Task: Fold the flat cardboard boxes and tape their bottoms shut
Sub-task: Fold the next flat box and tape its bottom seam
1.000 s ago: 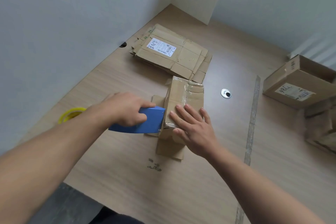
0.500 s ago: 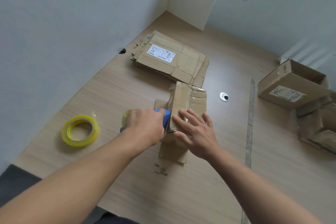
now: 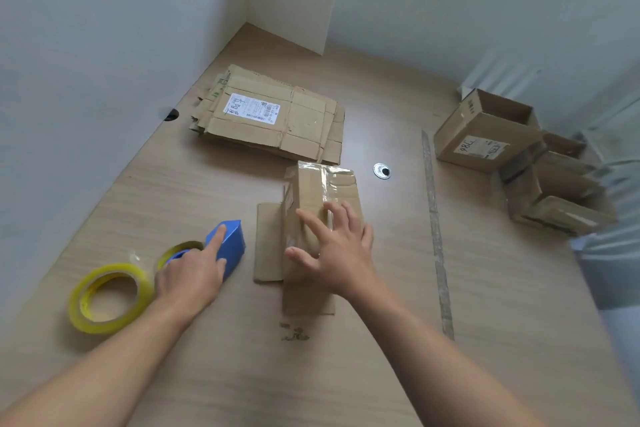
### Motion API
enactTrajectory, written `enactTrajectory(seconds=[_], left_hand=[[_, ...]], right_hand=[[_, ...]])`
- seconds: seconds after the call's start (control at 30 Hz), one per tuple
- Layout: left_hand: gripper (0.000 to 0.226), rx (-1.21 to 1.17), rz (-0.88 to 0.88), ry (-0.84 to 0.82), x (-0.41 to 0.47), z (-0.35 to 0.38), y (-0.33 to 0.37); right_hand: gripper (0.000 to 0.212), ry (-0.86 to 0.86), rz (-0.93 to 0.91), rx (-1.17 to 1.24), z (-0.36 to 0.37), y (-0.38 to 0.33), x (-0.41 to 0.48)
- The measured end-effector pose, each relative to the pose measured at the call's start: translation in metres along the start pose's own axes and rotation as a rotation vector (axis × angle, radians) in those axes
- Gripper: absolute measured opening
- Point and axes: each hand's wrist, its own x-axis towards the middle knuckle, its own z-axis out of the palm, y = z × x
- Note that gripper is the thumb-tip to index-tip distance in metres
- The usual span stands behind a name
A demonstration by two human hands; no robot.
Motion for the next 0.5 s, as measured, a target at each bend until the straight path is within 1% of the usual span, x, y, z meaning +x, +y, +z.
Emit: enactTrajectory(seconds=[0.07, 0.2, 0.33, 0.4, 0.47, 0.5], left_hand=[[0.066, -0.004, 0.035, 0.014, 0.0, 0.006, -0.001], [0.071, 0.01, 0.123, -0.015, -0.002, 0.014, 0.001], [0.073, -0.023, 0.144, -0.074, 0.001, 0.013, 0.0], [0.072, 0.005, 0.133, -0.109, 0.007, 0.006, 0.0], [0.064, 0.022, 0.135, -0.067, 0.014, -0.007, 0.004], [0.06, -0.031, 0.154, -0.024, 0.018, -0.014, 0.008]], right_hand=[[0.072, -0.036, 0.057, 0.011, 0.006, -0.002, -0.004], [0.076, -0.035, 0.122, 0.049, 0.009, 0.003, -0.011], [0.076, -0.044, 0.091, 0.059, 0.005, 0.017, -0.018], [0.076, -0.051, 0.059, 0.039, 0.004, 0.025, -0.022], [0.076, -0.051, 0.03, 0.031, 0.004, 0.03, -0.026], [0.076, -0.052, 0.016, 0.029, 0.004, 0.032, -0.027]])
